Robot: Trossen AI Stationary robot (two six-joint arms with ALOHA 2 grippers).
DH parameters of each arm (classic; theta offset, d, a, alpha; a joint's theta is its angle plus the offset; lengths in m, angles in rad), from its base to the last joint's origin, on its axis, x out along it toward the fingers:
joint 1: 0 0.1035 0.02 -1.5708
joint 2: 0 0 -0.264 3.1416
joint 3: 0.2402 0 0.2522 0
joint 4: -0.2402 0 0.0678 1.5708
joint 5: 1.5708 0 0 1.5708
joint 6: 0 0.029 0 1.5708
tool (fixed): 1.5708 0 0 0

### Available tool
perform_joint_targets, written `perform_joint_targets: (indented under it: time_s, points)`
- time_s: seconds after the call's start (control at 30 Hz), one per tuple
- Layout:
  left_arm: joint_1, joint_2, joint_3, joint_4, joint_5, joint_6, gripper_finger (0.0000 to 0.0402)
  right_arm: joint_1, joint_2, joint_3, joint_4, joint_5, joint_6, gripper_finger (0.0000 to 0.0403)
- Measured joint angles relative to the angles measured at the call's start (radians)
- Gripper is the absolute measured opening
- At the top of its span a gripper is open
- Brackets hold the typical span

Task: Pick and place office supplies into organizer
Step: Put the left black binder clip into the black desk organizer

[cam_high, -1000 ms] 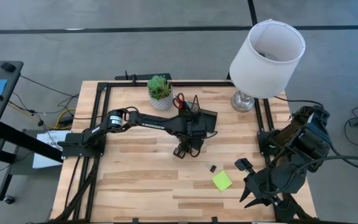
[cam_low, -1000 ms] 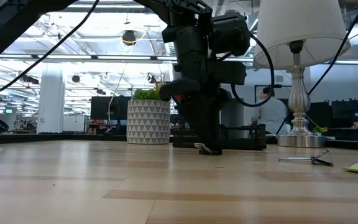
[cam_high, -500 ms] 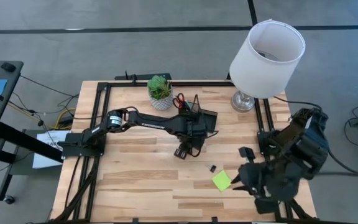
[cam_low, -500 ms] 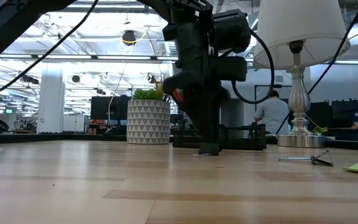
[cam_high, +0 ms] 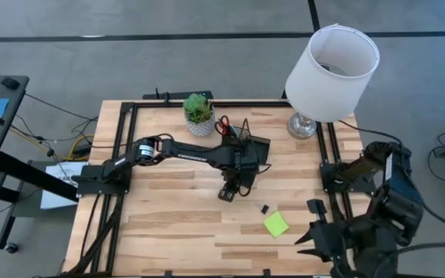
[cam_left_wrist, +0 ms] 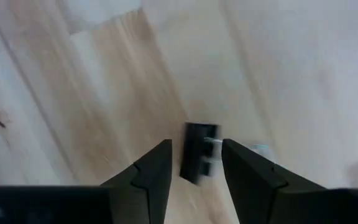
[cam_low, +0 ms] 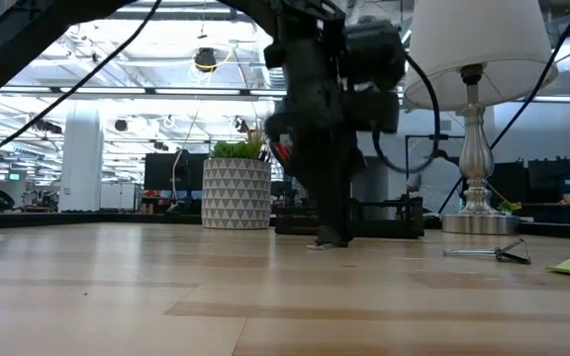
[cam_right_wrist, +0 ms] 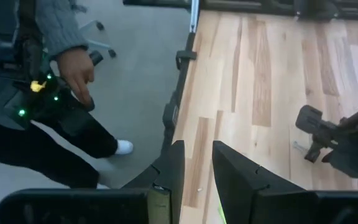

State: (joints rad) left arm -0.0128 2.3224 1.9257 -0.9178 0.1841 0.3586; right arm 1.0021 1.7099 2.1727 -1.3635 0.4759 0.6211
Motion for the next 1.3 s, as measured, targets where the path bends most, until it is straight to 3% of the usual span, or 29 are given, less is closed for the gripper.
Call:
perform_joint_targets:
  time_s: [0.07,0.27,0.47,0.73,0.93,1.03,1.2,1.3]
  points:
    - [-0.004,0.023,-0.001,0.024,-0.023,-0.001,0.0132,0.011,0.015,-0.002,0.004,0.000,0.000,0.0075]
    - [-0.018,0.046,0.003,-0.001,0.041,-0.003,0.0132,0.019,0.024,-0.001,0.016,-0.003,0.007,0.0075]
    - [-0.029,0.045,0.004,0.017,-0.074,-0.002,0.0127,0.019,0.023,-0.002,0.014,-0.002,0.000,0.0075]
    - [-0.015,0.046,0.002,0.020,-0.097,0.020,0.0031,0.017,0.024,-0.002,0.011,-0.003,-0.001,0.0075]
    - [0.066,0.029,0.012,-0.001,-0.137,-0.023,0.0031,0.017,0.024,-0.002,0.011,-0.003,-0.001,0.0075]
    - [0.115,0.024,0.070,-0.042,-0.158,-0.020,0.0031,0.017,0.024,-0.002,0.010,-0.002,-0.003,0.0075]
    - [0.189,0.006,0.189,-0.083,-0.276,0.044,0.0031,0.017,0.024,-0.002,0.010,-0.002,-0.004,0.0075]
    - [0.218,0.013,0.218,-0.099,-0.279,0.049,0.0031,0.017,0.024,-0.002,0.010,-0.002,-0.003,0.0075]
